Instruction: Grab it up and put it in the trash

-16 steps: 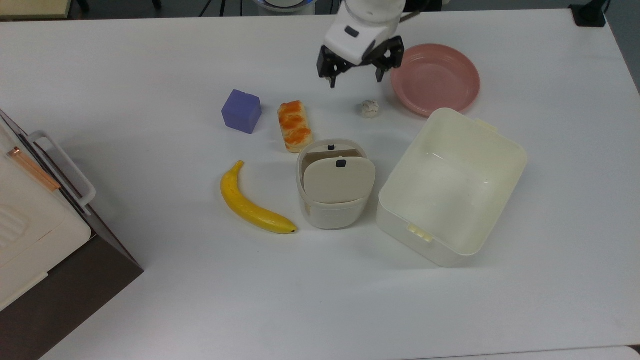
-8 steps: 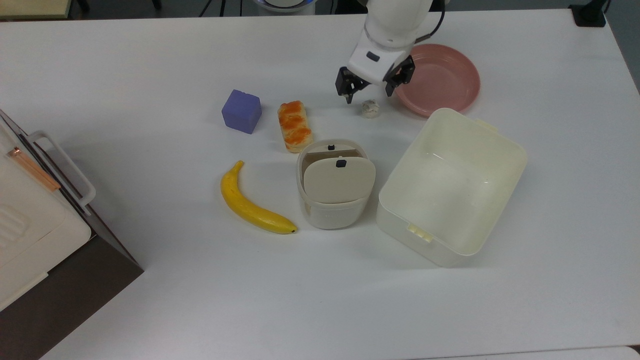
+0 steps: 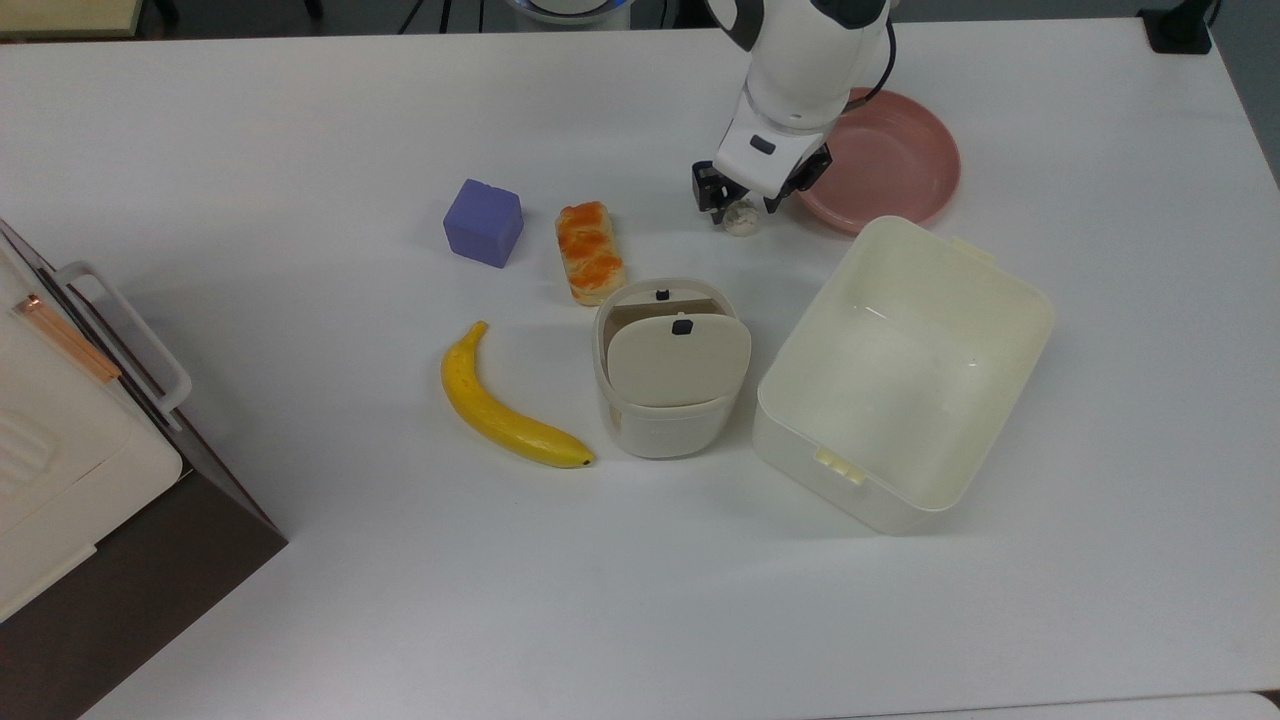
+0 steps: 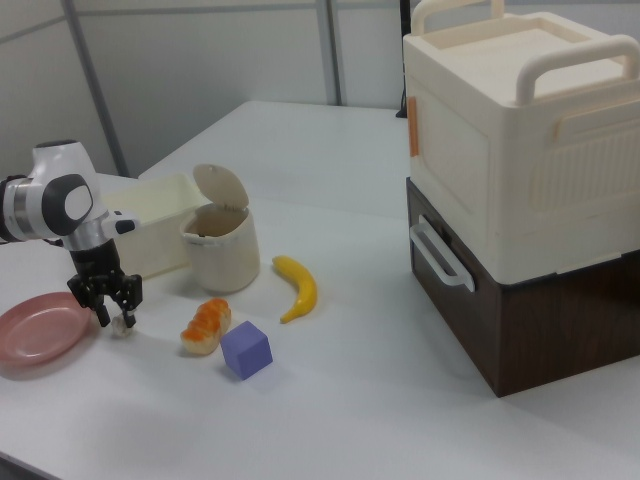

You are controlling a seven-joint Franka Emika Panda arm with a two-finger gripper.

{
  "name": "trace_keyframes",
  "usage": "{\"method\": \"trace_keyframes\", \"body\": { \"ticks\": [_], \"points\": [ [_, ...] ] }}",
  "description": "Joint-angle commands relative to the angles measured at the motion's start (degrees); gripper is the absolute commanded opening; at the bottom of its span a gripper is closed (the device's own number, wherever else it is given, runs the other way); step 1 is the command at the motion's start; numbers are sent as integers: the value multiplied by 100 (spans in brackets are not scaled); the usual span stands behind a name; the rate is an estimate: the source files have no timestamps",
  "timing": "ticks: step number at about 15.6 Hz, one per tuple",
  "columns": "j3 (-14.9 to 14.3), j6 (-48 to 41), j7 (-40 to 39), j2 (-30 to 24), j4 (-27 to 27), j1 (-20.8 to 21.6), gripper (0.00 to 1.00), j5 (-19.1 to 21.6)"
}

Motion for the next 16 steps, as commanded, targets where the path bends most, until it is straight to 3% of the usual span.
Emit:
{"method": "trace_keyframes", "body": {
  "ticks": [1, 5, 8, 12, 16],
  "points": [
    [94, 218, 17, 62, -83, 61, 32, 4],
    [94, 228, 17, 63, -39, 61, 28, 4],
    [85, 9, -175, -296, 14, -9, 28, 4],
    [-204, -729, -553, -430, 934, -176, 28, 4],
    [-600, -757, -756, -368, 1893, -368, 28, 57]
  ]
}}
